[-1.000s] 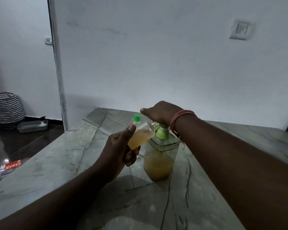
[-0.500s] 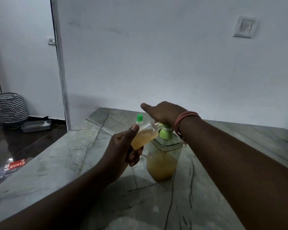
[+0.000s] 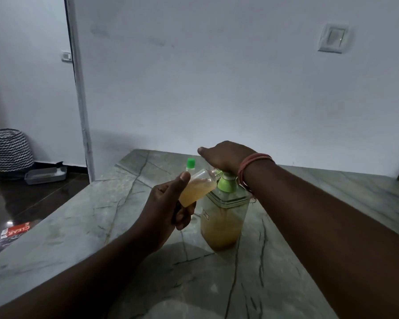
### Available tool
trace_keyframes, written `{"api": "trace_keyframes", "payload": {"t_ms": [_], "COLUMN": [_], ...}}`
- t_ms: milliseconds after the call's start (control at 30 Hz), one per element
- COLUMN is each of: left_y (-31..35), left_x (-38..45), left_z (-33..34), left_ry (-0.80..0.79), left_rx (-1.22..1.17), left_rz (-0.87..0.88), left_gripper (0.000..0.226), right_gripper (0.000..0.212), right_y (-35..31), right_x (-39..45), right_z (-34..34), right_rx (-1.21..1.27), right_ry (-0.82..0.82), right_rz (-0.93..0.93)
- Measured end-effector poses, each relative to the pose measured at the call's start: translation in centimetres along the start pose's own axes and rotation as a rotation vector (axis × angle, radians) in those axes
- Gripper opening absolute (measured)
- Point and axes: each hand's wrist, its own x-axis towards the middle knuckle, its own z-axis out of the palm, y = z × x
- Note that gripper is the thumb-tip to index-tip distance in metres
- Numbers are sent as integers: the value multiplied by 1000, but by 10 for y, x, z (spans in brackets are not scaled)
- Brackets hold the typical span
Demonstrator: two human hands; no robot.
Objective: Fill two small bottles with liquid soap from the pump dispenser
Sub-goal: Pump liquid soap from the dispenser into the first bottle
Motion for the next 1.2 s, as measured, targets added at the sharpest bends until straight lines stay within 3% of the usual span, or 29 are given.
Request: {"api": "trace_keyframes", "payload": {"t_ms": [100,200,267,367,633,767,1000,1133,1200], "left_y": [1,0,-1,-1,3,3,3,1,1], "left_x": [-1,-1,-1,-2,-3,-4,-2,-3,-2], "left_z": [0,1,0,3,6,3,5,1,1], "left_ry": [8,12,9,-4,11,14,1,-11,2], "left_rx": [0,3,-1,-16,-9,-14,-15,-14,-12], "left_rz": [-6,-6,2,0,-11,-5,14,6,-4], "left_gripper": [59,60,61,63,63,62,56,55,56], "right_gripper": [59,62,70,67,59,62,57,41,34], "right_y": [-6,-1,2,6,-3,-1,-3,-9,-11], "right_x": [2,4,1,-2,-5,-3,-5,-1,1], "right_z": [-2,1,5,2,-4,3,-4,-4,-3], "right_rx": [-108,30,159,147,21,172,31,48,-29], "right_ry": [30,128,80,25,41,100,-56,-276,-245], "right_rz": [-9,-10,34,58,41,12,52,126,110]}}
